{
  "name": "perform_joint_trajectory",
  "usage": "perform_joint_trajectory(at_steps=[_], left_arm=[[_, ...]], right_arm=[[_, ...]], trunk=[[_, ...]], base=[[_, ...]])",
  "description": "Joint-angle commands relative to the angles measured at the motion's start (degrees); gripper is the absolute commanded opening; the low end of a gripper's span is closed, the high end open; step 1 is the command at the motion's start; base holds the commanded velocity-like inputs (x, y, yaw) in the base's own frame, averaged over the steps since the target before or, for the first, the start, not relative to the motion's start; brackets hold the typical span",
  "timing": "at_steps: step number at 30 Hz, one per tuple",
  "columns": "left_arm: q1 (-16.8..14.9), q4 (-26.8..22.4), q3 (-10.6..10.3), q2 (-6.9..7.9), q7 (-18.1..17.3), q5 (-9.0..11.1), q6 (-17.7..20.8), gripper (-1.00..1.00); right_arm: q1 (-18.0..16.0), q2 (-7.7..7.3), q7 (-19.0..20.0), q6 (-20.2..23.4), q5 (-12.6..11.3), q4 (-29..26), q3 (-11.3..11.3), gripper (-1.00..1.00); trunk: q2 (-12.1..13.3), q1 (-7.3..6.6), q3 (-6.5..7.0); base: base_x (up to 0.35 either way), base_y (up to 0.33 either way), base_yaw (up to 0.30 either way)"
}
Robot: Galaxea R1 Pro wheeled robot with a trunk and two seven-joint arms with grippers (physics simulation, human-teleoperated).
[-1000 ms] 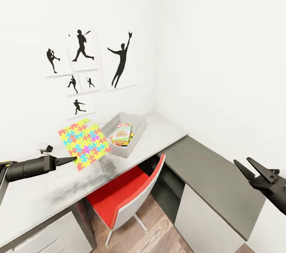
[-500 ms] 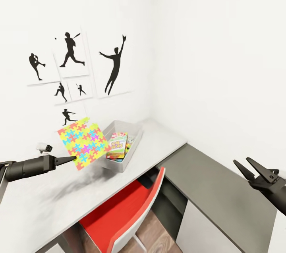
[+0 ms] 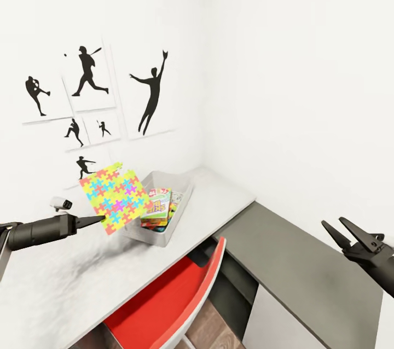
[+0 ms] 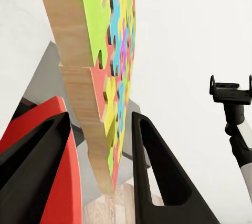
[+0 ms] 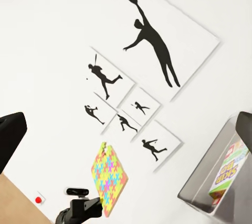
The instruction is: Put all the toys in the child's room - the three board games (two on the bed and one on the table), the two jigsaw puzzles on the table, and the tennis ball on the table - inside the toy box on the table in the child's room.
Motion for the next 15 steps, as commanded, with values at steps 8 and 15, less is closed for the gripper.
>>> perform_joint_trajectory(at_steps=[8, 15], left_arm=[[-0.05, -0.01, 0.0, 0.01, -0.25, -0.04, 0.57, -1.0], [-0.05, -0.01, 0.0, -0.02, -0.25, -0.04, 0.53, -1.0]], right_arm=[[-0.06, 0.0, 0.17, 0.21, 0.05, 0.0, -0.06, 1.0], [-0.09, 0.0, 0.17, 0.22, 0.05, 0.0, -0.07, 1.0]], trunk=[[-0.12, 0.05, 0.5], [-0.12, 0.05, 0.87]], base=[[0.145, -0.113, -0.106], [0.023, -0.076, -0.088]])
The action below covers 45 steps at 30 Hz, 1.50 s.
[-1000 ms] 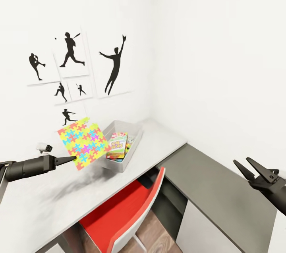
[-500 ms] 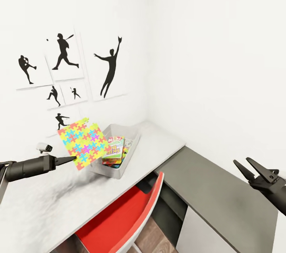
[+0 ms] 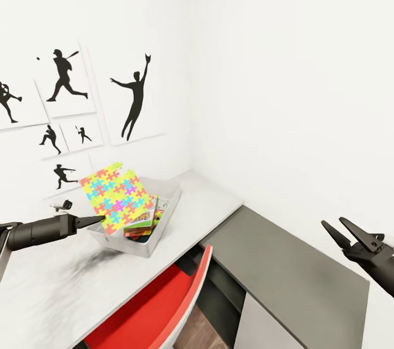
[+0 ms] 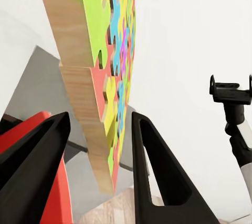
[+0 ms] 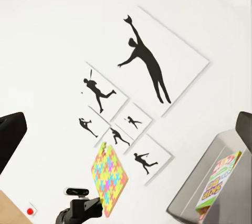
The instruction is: Put all the toys in the child's room - the three board games (two on the bed and one on the table), the two jigsaw puzzles on the table, and the tennis ball on the table - inside the toy box on the table in the child's room.
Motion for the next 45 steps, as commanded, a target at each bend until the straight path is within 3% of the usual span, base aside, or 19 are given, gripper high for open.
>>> perform_joint_trajectory(at_steps=[1, 45], left_arm=[[-0.05, -0.02, 0.0, 0.02, -0.25, -0.05, 0.6, -1.0], [-0.05, -0.02, -0.02, -0.07, -0.25, -0.05, 0.41, -1.0]], right_arm=[[-0.05, -0.01, 0.16, 0.23, 0.04, 0.01, -0.04, 1.0], [-0.03, -0.01, 0.1, 0.14, 0.04, 0.01, 0.02, 1.0]], trunk=[[-0.13, 0.04, -0.12], [-0.13, 0.04, 0.18]], base=[[0.044, -0.071, -0.019], [0.084, 0.002, -0.001]])
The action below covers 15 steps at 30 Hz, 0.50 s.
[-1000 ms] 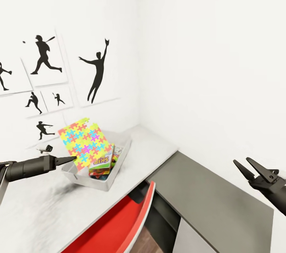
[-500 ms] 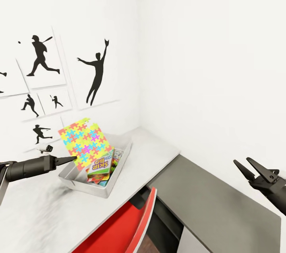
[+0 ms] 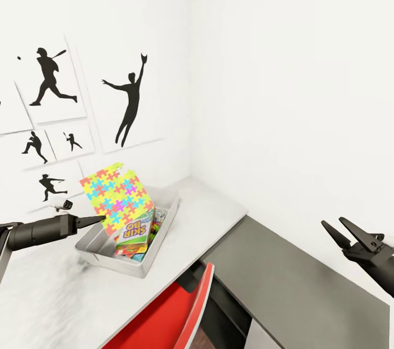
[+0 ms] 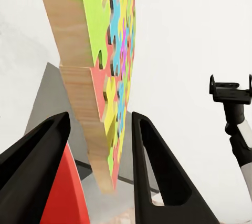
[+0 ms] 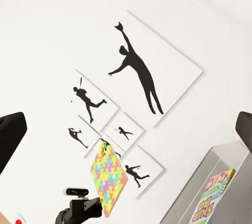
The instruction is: Put all the toys in the child's room - the three board games (two on the bed and one on the table), the two jigsaw puzzles on the table, and the tennis ball on the table - inside the toy box on the table in the child's room.
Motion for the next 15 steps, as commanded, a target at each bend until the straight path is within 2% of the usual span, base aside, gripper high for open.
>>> perform_joint_trajectory(at_steps=[1, 15], left_arm=[[-0.05, 0.0, -0.03, 0.02, -0.25, -0.04, 0.6, -1.0], [-0.05, 0.0, -0.01, 0.02, -0.25, -0.04, 0.6, -1.0]], right_arm=[[-0.06, 0.0, 0.17, 0.23, 0.04, 0.0, -0.08, 1.0], [-0.06, 0.0, 0.22, 0.19, 0.04, 0.0, -0.12, 1.0]], trunk=[[-0.14, 0.04, -0.14], [-0.14, 0.04, -0.14]], base=[[0.012, -0.001, 0.0], [0.053, 0.007, 0.0]])
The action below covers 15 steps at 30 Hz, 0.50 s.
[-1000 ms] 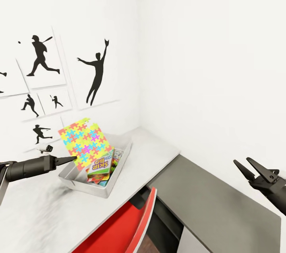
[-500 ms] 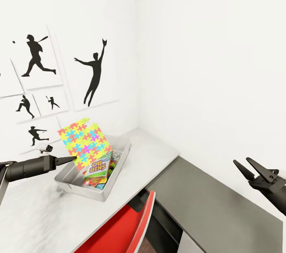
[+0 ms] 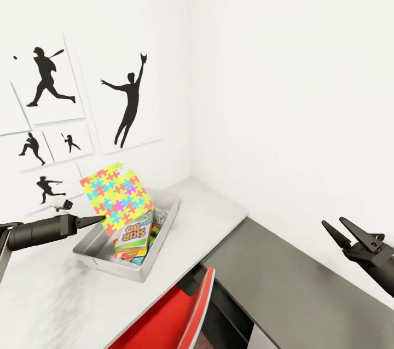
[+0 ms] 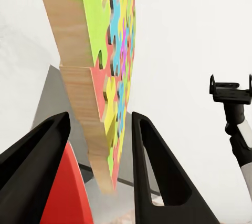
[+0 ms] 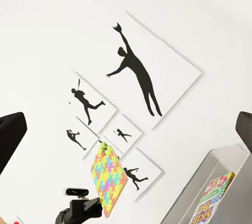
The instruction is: Put all the toys in the child's room - the three board games (two on the bed and one on the table), the two jigsaw puzzles on the table, and the tennis ball on the table - inside the toy box on the table in the child's room.
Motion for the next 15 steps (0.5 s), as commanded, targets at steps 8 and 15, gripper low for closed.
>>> perform_joint_trajectory(at_steps=[8, 15], left_arm=[[-0.05, 0.07, -0.06, -0.03, -0.25, -0.04, 0.69, -1.0], [-0.05, 0.37, -0.04, -0.11, -0.25, -0.16, 0.77, -1.0]], right_arm=[[-0.06, 0.0, 0.24, -1.72, 0.05, -0.01, 0.05, 1.0], [-0.06, 0.0, 0.14, -1.83, 0.05, -0.1, 0.09, 1.0]], trunk=[[-0.13, 0.05, -0.14], [-0.13, 0.05, -0.14]], base=[[0.024, 0.016, 0.0], [0.0, 0.0, 0.0]])
